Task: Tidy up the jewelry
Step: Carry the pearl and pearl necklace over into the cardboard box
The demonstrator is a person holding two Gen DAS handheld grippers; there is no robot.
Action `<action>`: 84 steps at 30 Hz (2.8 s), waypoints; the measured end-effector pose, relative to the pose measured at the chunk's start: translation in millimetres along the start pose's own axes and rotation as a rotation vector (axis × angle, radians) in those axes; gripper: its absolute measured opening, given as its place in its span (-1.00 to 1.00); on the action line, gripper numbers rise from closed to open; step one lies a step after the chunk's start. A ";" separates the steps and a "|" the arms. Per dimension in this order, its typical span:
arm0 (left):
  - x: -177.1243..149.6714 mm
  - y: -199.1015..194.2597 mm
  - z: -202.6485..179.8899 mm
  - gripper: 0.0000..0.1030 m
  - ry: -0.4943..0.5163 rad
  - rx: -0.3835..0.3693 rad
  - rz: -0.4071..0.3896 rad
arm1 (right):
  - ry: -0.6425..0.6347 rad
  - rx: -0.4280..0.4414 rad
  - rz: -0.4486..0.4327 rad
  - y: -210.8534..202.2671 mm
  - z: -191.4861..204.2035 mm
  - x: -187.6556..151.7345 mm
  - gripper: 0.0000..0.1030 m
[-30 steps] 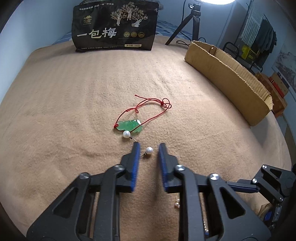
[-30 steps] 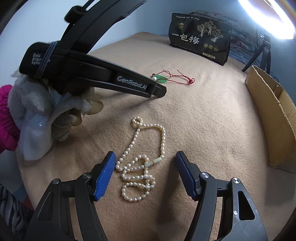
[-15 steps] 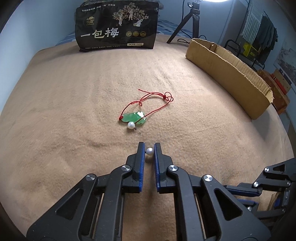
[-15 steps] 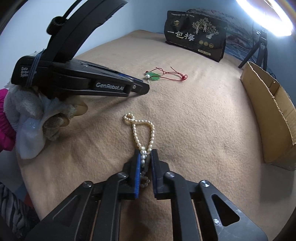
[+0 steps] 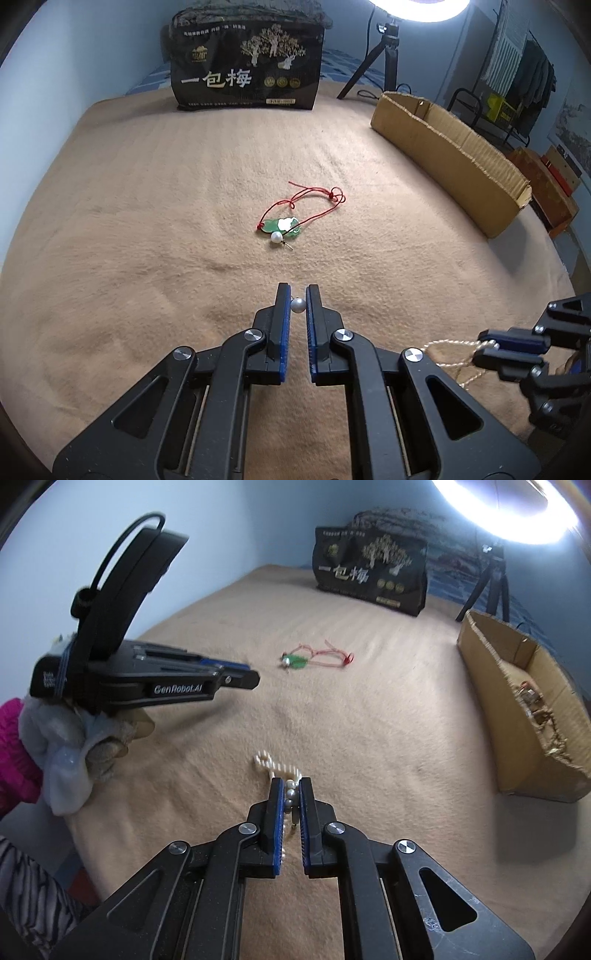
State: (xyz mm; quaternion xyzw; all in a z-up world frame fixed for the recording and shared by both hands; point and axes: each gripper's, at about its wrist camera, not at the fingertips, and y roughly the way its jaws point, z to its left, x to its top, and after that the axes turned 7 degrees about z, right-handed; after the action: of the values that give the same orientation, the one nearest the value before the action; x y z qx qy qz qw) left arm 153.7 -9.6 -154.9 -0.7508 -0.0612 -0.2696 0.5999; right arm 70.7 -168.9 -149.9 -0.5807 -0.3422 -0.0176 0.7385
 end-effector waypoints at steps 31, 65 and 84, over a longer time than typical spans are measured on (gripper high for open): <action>42.0 -77.3 -78.0 -0.88 0.104 -0.081 -0.154 | 0.115 -0.168 -0.221 -136.8 -76.6 20.3 -0.88; 150.9 -35.5 -168.7 -0.88 0.219 -0.099 -0.206 | 0.180 -0.295 -0.245 -149.4 -172.6 56.0 -0.88; 193.1 42.1 -202.2 -0.88 0.247 -0.085 -0.145 | 0.236 -0.272 -0.181 -97.2 -223.1 55.8 -0.88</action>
State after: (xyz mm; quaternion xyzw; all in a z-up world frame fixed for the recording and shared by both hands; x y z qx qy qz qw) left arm 267.7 -254.7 -71.9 -0.7304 -0.0296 -0.4049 0.5493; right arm 180.4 -373.8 -58.8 -0.6359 -0.2985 -0.1978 0.6837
